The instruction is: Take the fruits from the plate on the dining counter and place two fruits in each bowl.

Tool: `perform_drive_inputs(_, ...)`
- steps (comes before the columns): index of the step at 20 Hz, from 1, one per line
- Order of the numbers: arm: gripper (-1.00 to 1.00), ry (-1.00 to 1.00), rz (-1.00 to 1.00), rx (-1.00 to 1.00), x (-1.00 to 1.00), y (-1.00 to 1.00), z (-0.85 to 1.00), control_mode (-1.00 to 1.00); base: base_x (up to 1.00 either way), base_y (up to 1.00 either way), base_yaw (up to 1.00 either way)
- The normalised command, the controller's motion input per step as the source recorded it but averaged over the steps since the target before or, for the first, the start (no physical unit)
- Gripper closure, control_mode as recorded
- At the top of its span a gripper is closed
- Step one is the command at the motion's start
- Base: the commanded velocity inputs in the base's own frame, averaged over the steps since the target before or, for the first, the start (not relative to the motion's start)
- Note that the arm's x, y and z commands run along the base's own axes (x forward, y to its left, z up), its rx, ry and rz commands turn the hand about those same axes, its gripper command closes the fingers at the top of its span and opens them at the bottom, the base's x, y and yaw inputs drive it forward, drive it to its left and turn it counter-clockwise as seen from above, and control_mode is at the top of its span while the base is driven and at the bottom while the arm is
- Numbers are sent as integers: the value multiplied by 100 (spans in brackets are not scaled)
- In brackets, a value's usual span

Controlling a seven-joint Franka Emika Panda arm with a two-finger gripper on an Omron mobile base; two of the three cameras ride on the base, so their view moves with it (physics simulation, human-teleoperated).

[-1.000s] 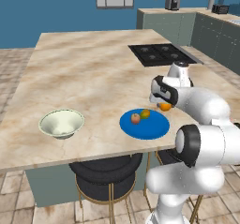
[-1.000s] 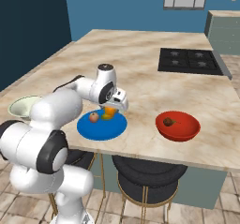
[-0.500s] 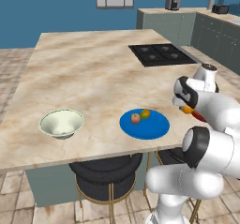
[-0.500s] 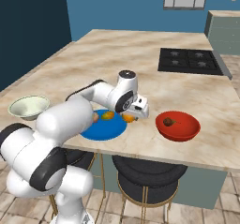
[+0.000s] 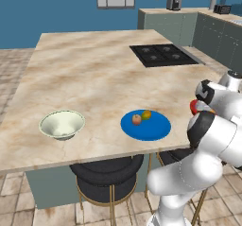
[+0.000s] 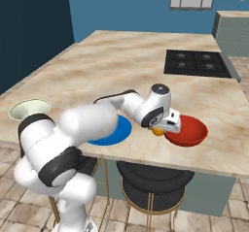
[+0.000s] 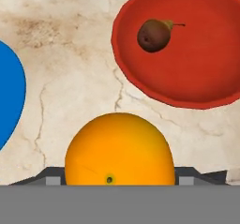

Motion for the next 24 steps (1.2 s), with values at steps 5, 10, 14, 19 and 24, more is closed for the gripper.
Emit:
perform_drive_inputs(5,100,0,0,0,3,-83,8,-100,0,0,0)
perform_drive_inputs(10,100,12,0,-7,59,-4,-13,-100,0,0,0)
perform_drive_inputs(14,100,2,0,0,74,0,-38,-100,0,0,0)
perform_drive_inputs(19,100,0,0,0,67,-14,-29,-100,0,0,0)
perform_drive_inputs(24,100,1,4,0,2,-14,-1,-100,0,0,0)
